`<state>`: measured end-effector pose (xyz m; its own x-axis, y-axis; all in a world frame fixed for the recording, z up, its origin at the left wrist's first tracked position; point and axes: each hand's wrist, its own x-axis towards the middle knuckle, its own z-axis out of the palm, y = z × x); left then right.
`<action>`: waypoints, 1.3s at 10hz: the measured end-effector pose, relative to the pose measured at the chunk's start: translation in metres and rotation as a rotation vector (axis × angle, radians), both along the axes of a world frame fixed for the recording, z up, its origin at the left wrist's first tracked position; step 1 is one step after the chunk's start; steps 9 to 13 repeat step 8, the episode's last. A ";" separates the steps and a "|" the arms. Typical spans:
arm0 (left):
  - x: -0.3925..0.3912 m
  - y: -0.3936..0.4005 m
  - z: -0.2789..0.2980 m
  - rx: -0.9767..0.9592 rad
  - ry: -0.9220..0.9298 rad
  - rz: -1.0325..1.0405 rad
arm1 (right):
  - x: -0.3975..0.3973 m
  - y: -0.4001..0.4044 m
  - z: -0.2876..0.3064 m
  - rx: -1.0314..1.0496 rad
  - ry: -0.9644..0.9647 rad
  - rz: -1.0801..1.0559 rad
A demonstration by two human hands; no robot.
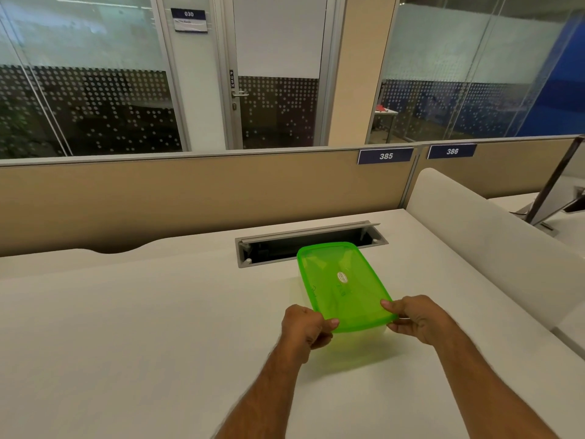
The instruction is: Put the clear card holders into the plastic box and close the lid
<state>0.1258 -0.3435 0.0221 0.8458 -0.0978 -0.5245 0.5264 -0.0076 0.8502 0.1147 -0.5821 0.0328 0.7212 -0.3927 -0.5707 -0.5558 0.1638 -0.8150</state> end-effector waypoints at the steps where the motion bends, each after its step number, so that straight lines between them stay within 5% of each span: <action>1: -0.002 -0.001 -0.002 0.005 -0.014 0.008 | 0.000 0.001 -0.001 -0.027 0.001 -0.001; 6: -0.012 0.002 -0.004 0.060 -0.055 -0.071 | -0.008 0.013 0.011 -0.121 -0.009 -0.018; 7: -0.021 0.005 -0.003 0.254 -0.136 -0.111 | -0.010 0.015 0.015 -0.224 0.028 -0.010; 8: -0.041 0.015 -0.010 0.635 -0.381 -0.168 | -0.019 0.028 0.023 -0.677 0.094 0.083; 13: -0.041 0.015 -0.010 0.635 -0.381 -0.168 | -0.019 0.028 0.023 -0.677 0.094 0.083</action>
